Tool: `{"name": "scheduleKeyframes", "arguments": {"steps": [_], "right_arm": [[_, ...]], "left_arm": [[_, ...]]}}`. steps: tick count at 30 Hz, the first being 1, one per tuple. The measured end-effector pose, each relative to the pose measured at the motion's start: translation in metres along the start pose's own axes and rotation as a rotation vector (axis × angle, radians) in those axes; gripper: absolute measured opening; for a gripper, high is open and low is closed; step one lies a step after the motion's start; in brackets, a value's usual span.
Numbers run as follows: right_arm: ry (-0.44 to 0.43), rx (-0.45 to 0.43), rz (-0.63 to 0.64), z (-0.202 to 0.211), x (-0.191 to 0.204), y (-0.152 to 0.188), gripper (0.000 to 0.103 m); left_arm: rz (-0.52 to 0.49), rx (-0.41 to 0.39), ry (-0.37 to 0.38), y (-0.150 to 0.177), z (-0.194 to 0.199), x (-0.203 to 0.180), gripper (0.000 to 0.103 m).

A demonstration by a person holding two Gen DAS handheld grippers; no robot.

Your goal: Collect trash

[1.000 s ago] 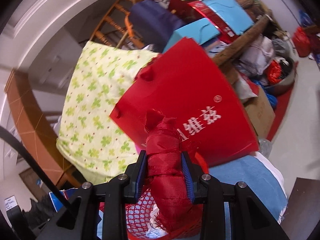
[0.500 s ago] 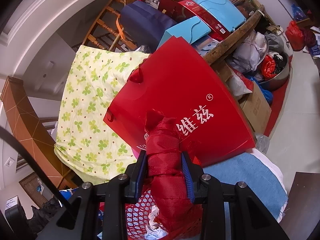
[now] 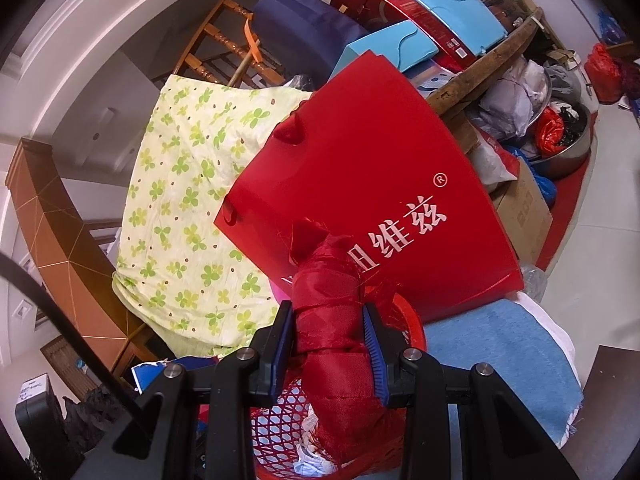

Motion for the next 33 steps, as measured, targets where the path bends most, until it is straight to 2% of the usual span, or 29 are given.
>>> {"name": "scheduleKeyframes", "arguments": {"steps": [8, 16, 20, 22, 23, 25, 28, 30, 33], "right_arm": [[-0.036, 0.02, 0.044, -0.009, 0.013, 0.003, 0.037], [-0.095, 0.105, 0.046, -0.034, 0.017, 0.007, 0.038], [-0.105, 0.165, 0.03, -0.053, 0.017, 0.01, 0.039], [-0.104, 0.194, 0.02, -0.063, 0.017, 0.011, 0.04], [-0.095, 0.207, 0.017, -0.068, 0.016, 0.012, 0.043], [-0.087, 0.213, 0.009, -0.074, 0.016, 0.013, 0.062], [-0.085, 0.205, 0.007, -0.078, 0.016, 0.012, 0.062], [-0.079, 0.194, -0.003, -0.077, 0.014, 0.011, 0.062], [-0.066, 0.164, -0.003, -0.073, 0.014, 0.007, 0.062]], "left_arm": [[0.011, 0.01, 0.031, -0.002, -0.007, 0.004, 0.04], [0.021, 0.017, 0.183, -0.001, -0.023, 0.007, 0.04], [0.01, 0.021, 0.218, 0.001, -0.033, 0.006, 0.04], [0.007, 0.021, 0.221, 0.003, -0.037, 0.007, 0.042], [0.007, 0.023, 0.222, 0.003, -0.039, 0.007, 0.046], [0.014, 0.02, 0.219, 0.005, -0.04, 0.009, 0.053], [0.023, 0.012, 0.219, 0.007, -0.037, 0.014, 0.056], [0.029, 0.001, 0.205, 0.008, -0.033, 0.018, 0.066], [0.029, -0.025, 0.174, 0.009, -0.021, 0.023, 0.068]]}}
Point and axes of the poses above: each gripper's, at about its wrist camera, not at the fingertips, and z roughly against the way its jaws point, x to its left, y to its underside, the point moved 5 cm from there along -z, roughly the way its jaws point, and after that the axes turned 9 degrees about x, right-handed, at the moved point
